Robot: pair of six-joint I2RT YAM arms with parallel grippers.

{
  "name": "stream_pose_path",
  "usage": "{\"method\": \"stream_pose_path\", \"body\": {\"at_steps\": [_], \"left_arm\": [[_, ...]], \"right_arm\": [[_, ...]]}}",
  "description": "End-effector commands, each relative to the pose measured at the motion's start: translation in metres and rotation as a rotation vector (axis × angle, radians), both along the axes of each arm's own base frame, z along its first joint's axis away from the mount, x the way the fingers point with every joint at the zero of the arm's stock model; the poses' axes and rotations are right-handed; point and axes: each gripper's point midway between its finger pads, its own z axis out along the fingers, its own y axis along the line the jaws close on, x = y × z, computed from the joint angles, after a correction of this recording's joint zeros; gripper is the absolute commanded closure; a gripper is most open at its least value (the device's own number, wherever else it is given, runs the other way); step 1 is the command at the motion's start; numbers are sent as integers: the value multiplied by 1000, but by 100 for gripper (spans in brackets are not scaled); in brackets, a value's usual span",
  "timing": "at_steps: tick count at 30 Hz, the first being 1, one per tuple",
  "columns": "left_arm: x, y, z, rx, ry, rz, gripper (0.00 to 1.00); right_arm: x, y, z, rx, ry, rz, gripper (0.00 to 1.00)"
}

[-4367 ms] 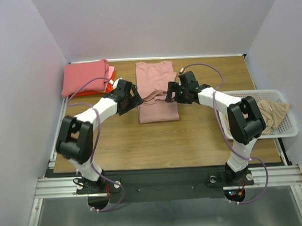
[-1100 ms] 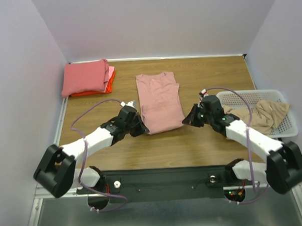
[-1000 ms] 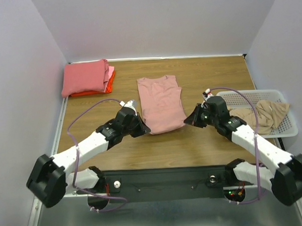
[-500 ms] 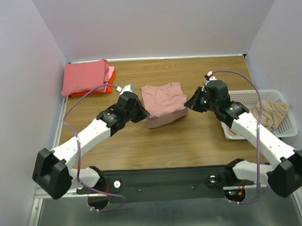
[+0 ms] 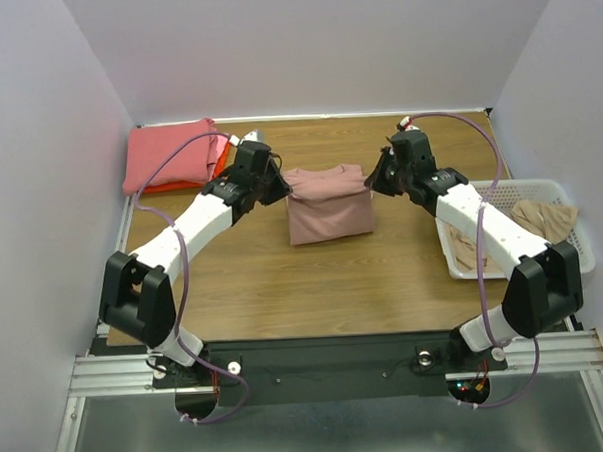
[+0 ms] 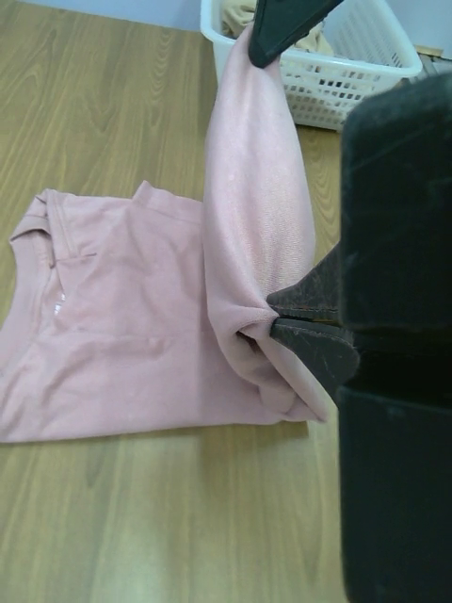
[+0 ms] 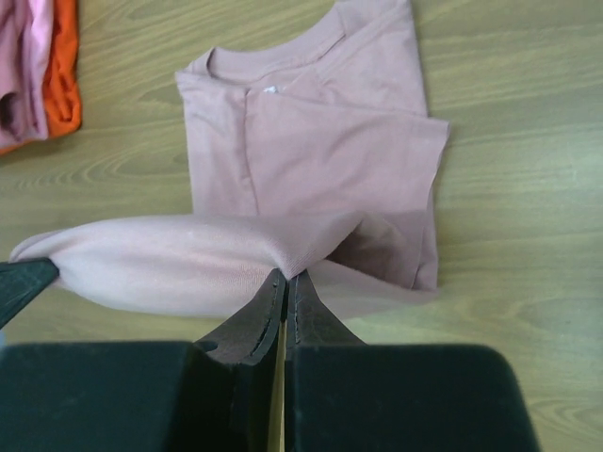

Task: Fold and stack the t-shirts
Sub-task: Fold the tshirt

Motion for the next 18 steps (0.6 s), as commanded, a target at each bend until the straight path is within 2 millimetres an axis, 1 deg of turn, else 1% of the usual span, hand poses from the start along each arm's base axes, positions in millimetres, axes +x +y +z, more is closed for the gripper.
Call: {"method": "stream_pose_path", "body": {"at_steps": [1, 2, 3, 4, 5, 6, 7, 8, 10, 11, 12, 14, 15, 17, 18], "left_arm": [[23, -4, 23, 16, -77, -42, 100], [29, -5, 28, 15, -87, -39, 100], [34, -6, 20, 28, -71, -40, 100], [41, -5, 25, 26, -80, -33, 100], [47, -4, 15, 35, -59, -28, 100], [52, -1, 13, 39, -52, -23, 100], [54, -2, 11, 39, -46, -27, 100], [63, 0, 5, 39, -38, -17, 100], [70, 1, 0, 40, -27, -19, 100], [76, 2, 1, 38, -34, -12, 100], [80, 1, -9, 44, -15, -11, 100], [87, -1, -11, 41, -13, -7, 100], [93, 0, -16, 44, -10, 2, 100], [99, 2, -20, 48, -9, 13, 100], [105, 4, -25, 50, -5, 24, 100]], "right_arm": [[31, -16, 28, -31, -97, -64, 100], [38, -18, 27, -33, -94, -72, 100], [43, -18, 26, -34, -92, -71, 100], [47, -21, 24, -29, -87, -73, 100], [52, -20, 19, -29, -74, -71, 100], [56, -19, 16, -18, -66, -61, 100], [61, -23, 15, -14, -63, -67, 100], [68, -23, 9, -17, -54, -68, 100], [76, -22, 2, -20, -46, -53, 100], [80, -23, -1, -23, -44, -48, 100], [88, -21, -8, -30, -37, -37, 100], [97, -20, -13, -32, -40, -23, 100], [106, -18, -23, -25, -26, -6, 100], [115, -16, -33, -16, -10, 10, 100], [119, -14, -38, -9, 0, 17, 100]]}}
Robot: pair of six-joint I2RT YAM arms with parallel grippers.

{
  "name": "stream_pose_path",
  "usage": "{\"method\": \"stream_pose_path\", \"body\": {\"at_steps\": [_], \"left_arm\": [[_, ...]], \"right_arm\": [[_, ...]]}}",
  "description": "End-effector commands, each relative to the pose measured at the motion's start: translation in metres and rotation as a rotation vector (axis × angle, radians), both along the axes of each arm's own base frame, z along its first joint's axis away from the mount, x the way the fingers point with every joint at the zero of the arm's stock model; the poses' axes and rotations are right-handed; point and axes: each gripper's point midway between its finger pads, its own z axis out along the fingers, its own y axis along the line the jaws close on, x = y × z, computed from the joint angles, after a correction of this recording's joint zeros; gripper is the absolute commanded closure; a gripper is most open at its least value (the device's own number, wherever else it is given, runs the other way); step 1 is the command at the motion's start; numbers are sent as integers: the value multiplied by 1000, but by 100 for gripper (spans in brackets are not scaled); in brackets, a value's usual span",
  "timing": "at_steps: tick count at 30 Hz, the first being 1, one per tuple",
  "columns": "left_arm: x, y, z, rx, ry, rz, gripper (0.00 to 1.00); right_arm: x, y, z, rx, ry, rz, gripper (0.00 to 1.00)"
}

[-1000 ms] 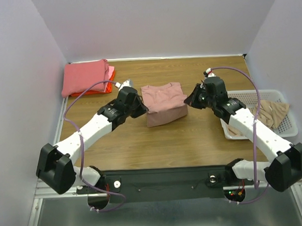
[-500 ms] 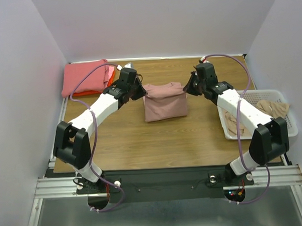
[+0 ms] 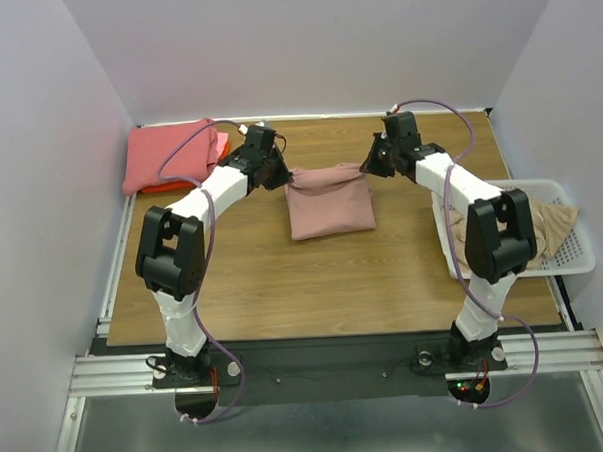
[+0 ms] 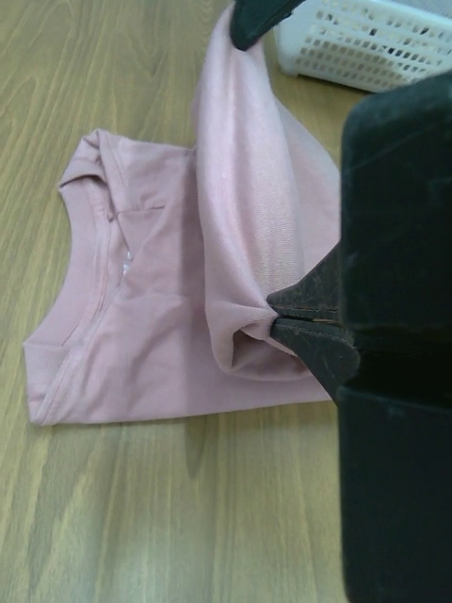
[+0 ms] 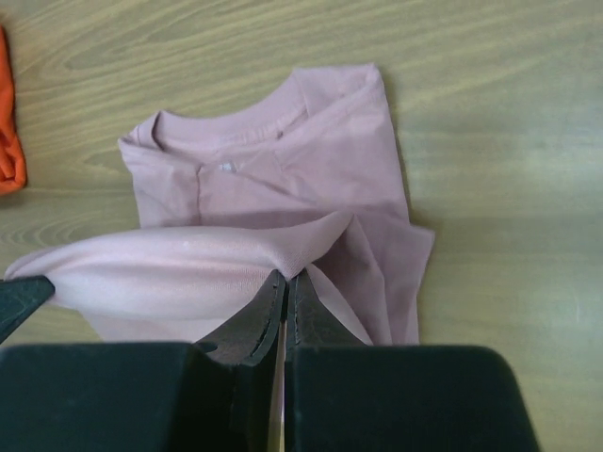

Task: Fold and stack the t-shirts
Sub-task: Fold the tshirt

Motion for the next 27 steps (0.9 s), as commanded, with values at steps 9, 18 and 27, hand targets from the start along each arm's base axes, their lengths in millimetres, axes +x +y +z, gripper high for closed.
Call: {"method": "stream_pose_path", "body": {"at_steps": [9, 18, 27], "left_arm": [[57, 15, -4, 10, -36, 38, 84], [50, 18, 25, 12, -91, 16, 2], [34, -6, 27, -70, -132, -88, 2]], "right_arm": [[59, -4, -15, 12, -47, 4, 86], [45, 3, 4, 53, -69, 82, 0], [8, 65, 15, 345, -28, 376, 0]]}}
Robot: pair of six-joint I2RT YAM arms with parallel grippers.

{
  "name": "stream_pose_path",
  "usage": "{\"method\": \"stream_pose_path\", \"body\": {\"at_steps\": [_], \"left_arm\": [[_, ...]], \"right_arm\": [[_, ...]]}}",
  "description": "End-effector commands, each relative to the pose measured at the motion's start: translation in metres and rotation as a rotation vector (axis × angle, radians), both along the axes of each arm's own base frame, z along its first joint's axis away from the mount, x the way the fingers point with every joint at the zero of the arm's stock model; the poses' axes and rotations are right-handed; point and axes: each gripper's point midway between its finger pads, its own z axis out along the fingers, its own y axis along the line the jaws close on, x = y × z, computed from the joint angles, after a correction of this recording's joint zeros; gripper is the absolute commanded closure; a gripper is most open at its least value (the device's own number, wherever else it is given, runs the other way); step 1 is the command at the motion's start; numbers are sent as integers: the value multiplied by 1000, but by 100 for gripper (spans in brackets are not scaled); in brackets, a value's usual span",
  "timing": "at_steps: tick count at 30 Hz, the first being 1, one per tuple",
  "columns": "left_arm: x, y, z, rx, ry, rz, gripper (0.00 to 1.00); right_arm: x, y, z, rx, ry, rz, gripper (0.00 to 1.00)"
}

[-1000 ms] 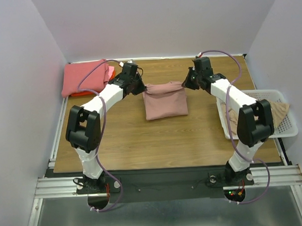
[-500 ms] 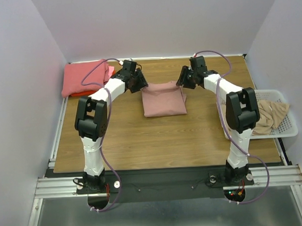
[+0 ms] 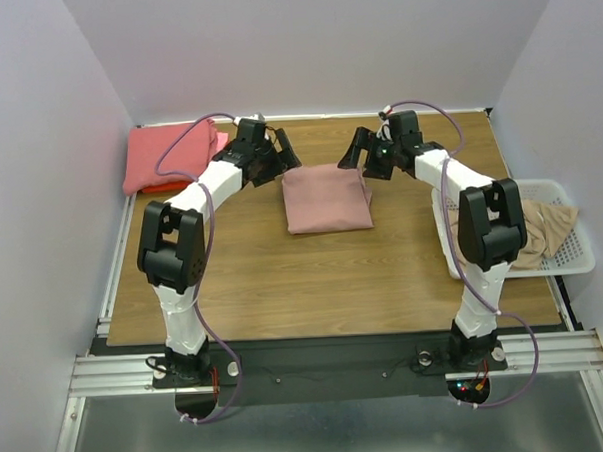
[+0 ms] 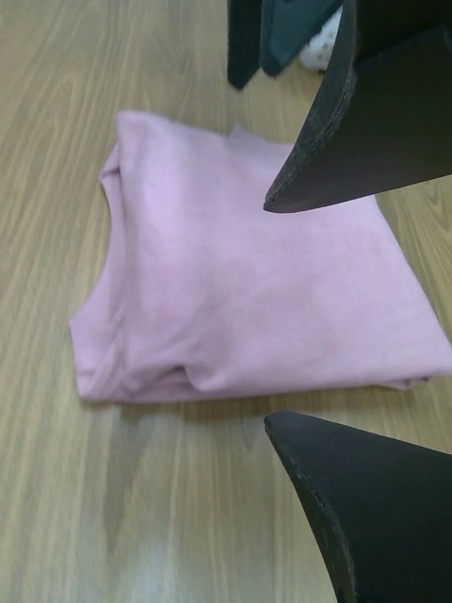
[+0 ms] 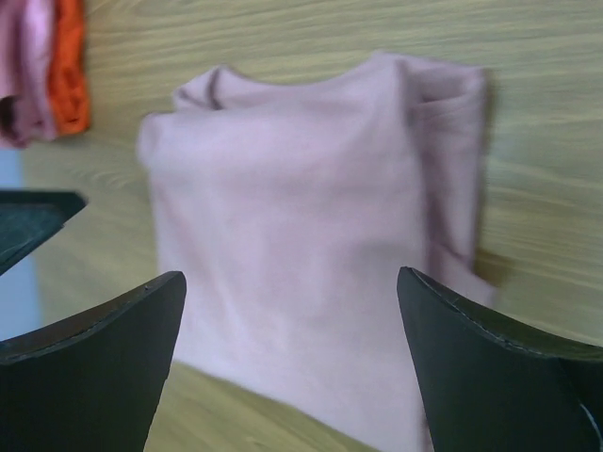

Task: Fold and stack the t-shirts
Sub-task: Fold the tshirt

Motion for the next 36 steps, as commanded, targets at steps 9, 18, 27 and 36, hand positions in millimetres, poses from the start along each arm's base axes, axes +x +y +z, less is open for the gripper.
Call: {"method": "stream_pose_path", "body": {"at_steps": [9, 18, 27, 36], "left_arm": [[42, -44, 13, -93, -107, -139, 2], [71, -36, -51, -76, -6, -104, 2], [76, -25, -30, -49, -47, -84, 2], [49, 10, 24, 31, -108, 28, 2]], "right_arm": [[46, 48, 3, 173, -51, 82, 0], [77, 35, -69, 145, 41, 5, 0], [83, 16, -30, 131, -47, 14, 0], [37, -25, 53, -31, -232, -36, 0]]}}
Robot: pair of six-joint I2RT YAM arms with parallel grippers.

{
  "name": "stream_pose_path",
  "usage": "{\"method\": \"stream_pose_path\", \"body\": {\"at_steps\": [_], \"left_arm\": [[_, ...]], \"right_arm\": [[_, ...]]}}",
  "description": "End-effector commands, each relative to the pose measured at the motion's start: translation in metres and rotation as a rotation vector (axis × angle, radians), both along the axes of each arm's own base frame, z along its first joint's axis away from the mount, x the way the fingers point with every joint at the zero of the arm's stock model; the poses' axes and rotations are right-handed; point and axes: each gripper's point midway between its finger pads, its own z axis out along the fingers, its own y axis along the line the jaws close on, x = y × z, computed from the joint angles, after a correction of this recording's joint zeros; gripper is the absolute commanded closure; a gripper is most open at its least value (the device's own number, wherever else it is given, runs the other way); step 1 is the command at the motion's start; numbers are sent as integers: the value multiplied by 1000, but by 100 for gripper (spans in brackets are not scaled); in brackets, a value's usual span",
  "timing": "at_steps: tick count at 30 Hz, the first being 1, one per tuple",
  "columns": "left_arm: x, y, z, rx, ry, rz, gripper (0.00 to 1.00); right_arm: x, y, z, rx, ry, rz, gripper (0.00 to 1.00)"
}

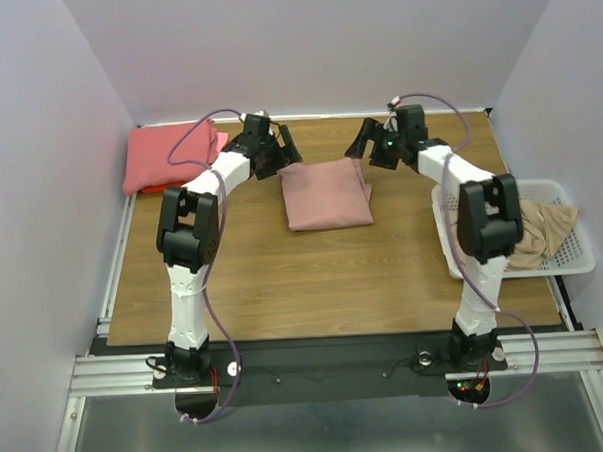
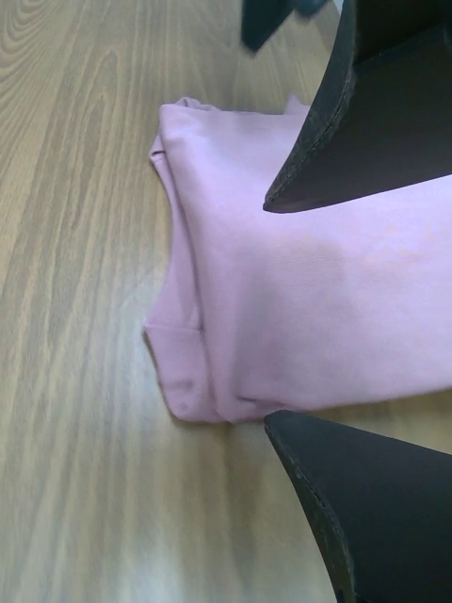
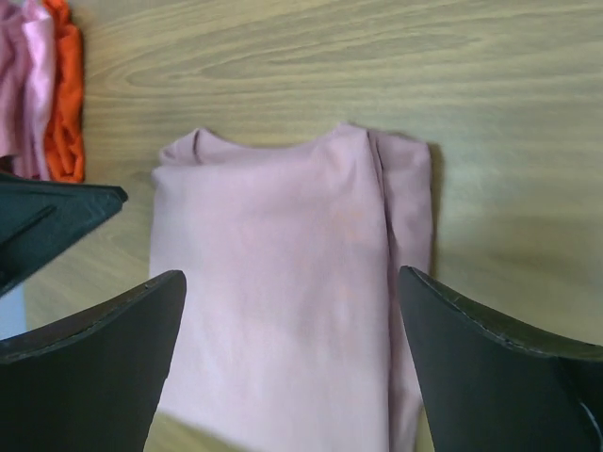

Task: Fold and stack the t-shirts
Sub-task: Fold the tshirt, then neatly place the folded tshirt to the corner

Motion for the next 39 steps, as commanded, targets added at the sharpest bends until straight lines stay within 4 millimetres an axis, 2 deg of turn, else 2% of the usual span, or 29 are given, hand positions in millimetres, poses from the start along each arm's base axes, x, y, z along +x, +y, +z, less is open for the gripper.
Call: {"method": "stream_pose_path", "body": {"at_steps": [1, 2, 3, 4, 5, 8, 9, 12, 13, 15, 16, 17, 19, 23, 24, 26, 27, 28, 33, 35, 37, 39], "left_arm": [[-17, 28, 79, 34, -123, 65, 2], [-28, 32, 65, 49, -92, 64, 2], [-34, 34, 61, 51, -84, 64, 2], [-39, 35, 67, 48, -96, 60, 2], [-51, 36, 51, 61, -61, 53, 2], [-65, 29, 42, 50, -54, 28, 2], [-72, 29, 32, 51, -37, 20, 2], [-81, 22, 13, 52, 3, 2, 2], [-83, 19, 10, 50, 11, -6, 2], [-85, 11, 2, 49, 21, -17, 2], [-86, 8, -3, 52, 28, -23, 2], [-86, 4, -4, 54, 29, -28, 2], [-88, -2, -19, 74, 54, -34, 3], [-82, 2, -41, 156, 79, 26, 6], [-81, 6, -55, 190, 101, 47, 10], [-81, 11, -66, 227, 133, 69, 13], [-77, 10, -67, 233, 132, 75, 16], [-80, 12, -79, 250, 160, 74, 22], [-83, 4, -86, 292, 163, 59, 41], [-82, 4, -85, 327, 152, 70, 41], [-85, 6, -93, 363, 179, 71, 54], [-78, 5, -90, 378, 172, 73, 65]], "right_arm": [[-22, -25, 70, -75, -174, -29, 0], [-41, -30, 74, -81, -175, -38, 0], [-52, -33, 72, -85, -164, -42, 0], [-62, -34, 75, -85, -168, -43, 0], [-84, -34, 75, -90, -163, -38, 0], [-116, -28, 83, -91, -183, -24, 0], [-135, -30, 95, -83, -213, -24, 0], [-167, -21, 104, -61, -239, -8, 0], [-184, -24, 107, -45, -249, -12, 0], [-199, -24, 105, -36, -254, -7, 0], [-207, -27, 113, -25, -275, -16, 0], [-212, -31, 104, -29, -257, -30, 0], [-220, -33, 103, -9, -251, -44, 0], [-236, -35, 81, -11, -211, -33, 0], [-239, -36, 77, -12, -205, -30, 0], [-244, -37, 79, -3, -218, -28, 0], [-247, -38, 76, -5, -216, -27, 0], [-248, -38, 78, -8, -225, -23, 0], [-251, -44, 83, -19, -260, -39, 0], [-252, -48, 79, -21, -247, -71, 0], [-253, -50, 71, -28, -226, -82, 0], [-255, -49, 66, -29, -211, -78, 0]]}}
